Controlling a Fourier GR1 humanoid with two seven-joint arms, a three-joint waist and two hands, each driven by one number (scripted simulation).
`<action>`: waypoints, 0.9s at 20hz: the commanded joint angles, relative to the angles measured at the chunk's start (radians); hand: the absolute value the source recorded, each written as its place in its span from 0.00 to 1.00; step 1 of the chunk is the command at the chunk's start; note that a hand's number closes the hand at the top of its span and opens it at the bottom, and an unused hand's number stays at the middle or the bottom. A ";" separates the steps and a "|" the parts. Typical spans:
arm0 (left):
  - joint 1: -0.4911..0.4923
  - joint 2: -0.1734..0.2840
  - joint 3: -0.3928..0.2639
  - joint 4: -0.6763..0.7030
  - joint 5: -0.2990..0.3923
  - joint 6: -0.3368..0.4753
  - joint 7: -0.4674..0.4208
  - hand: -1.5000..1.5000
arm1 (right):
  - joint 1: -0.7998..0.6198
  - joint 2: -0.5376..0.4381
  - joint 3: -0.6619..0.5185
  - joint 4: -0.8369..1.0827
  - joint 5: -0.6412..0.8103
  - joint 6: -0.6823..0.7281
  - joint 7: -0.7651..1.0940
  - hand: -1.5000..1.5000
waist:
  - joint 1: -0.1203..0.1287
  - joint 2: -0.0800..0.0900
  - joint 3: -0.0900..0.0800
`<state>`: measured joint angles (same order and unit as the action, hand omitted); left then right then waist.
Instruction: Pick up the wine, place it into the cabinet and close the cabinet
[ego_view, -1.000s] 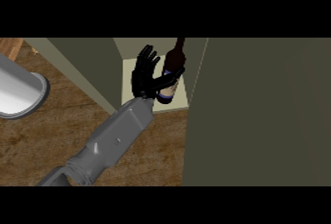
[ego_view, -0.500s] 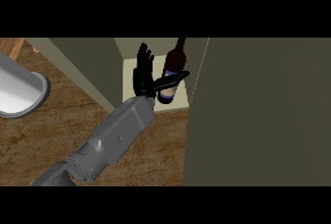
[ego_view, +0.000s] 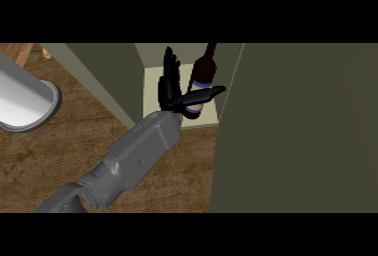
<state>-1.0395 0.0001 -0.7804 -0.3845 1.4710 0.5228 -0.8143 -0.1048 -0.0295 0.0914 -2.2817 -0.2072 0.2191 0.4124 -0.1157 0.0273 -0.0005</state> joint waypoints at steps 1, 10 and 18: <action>-0.011 0.000 -0.012 -0.041 0.030 0.048 -0.036 0.00 | 0.034 0.001 0.017 -0.008 0.026 0.004 -0.013 0.00 | 0.010 -0.005 0.000; 0.056 0.000 -0.064 -0.070 0.051 -0.085 -0.068 0.00 | 0.016 0.013 0.030 -0.025 0.048 -0.026 0.015 0.00 | 0.045 -0.010 0.000; 0.128 0.000 -0.139 -0.180 0.049 -0.045 -0.127 0.00 | -0.005 0.003 0.027 -0.068 0.042 -0.066 0.102 0.00 | 0.074 -0.020 0.000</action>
<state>-0.9672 0.0006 -0.8881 -0.5323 1.5306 0.4848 -0.8885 -0.0927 -0.0212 0.1150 -2.3134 -0.1641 0.1739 0.4536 -0.0571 0.0117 -0.0004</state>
